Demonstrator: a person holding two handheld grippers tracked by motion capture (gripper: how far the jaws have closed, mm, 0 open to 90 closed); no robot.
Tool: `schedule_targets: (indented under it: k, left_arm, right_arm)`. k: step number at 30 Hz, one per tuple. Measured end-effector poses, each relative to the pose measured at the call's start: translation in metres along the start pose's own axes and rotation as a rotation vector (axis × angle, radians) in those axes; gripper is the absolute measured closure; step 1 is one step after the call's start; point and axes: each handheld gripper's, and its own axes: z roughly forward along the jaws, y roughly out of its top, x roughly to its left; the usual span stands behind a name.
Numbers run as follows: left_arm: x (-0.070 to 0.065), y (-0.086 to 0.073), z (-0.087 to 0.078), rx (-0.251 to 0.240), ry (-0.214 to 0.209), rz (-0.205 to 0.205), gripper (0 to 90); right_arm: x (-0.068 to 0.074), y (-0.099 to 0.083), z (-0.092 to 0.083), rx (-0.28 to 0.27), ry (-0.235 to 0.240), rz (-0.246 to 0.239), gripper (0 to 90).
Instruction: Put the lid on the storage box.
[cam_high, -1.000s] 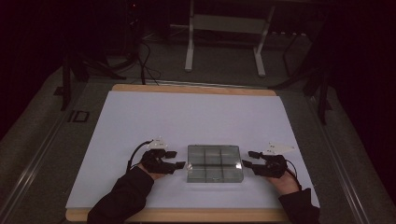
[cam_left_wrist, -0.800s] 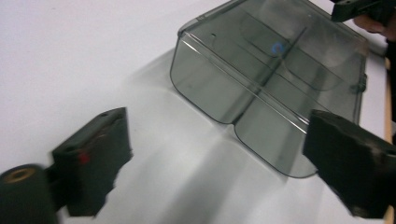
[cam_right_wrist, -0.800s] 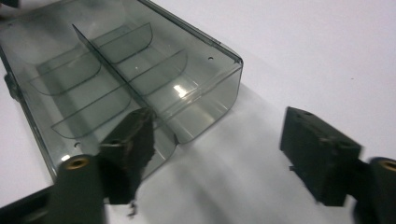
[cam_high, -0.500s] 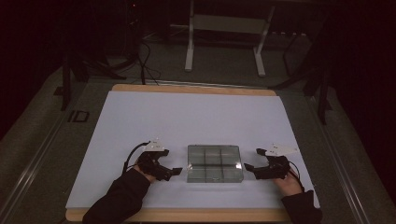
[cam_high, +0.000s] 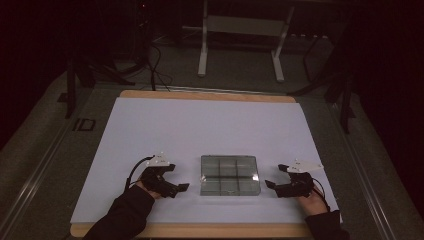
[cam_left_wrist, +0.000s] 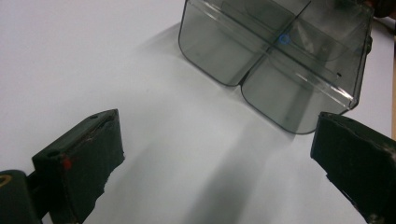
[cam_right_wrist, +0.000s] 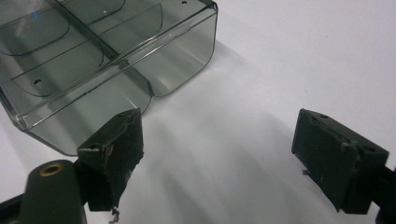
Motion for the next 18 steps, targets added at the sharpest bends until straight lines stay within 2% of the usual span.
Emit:
schedule_targets:
  k: [6, 12, 18]
  left_arm:
    - [0.001, -0.007, -0.007, 0.012, 0.028, 0.009, 3.6]
    - [0.003, -0.014, -0.016, 0.004, 0.031, -0.025, 3.6]
    - [0.003, -0.021, -0.024, -0.003, 0.051, -0.031, 3.6]
  right_arm:
    - [0.000, -0.003, -0.003, -0.001, -0.014, 0.001, 16.3]
    - [-0.002, -0.009, -0.005, 0.005, -0.021, 0.017, 16.2]
    - [-0.003, -0.013, -0.009, 0.010, -0.040, 0.020, 16.2]
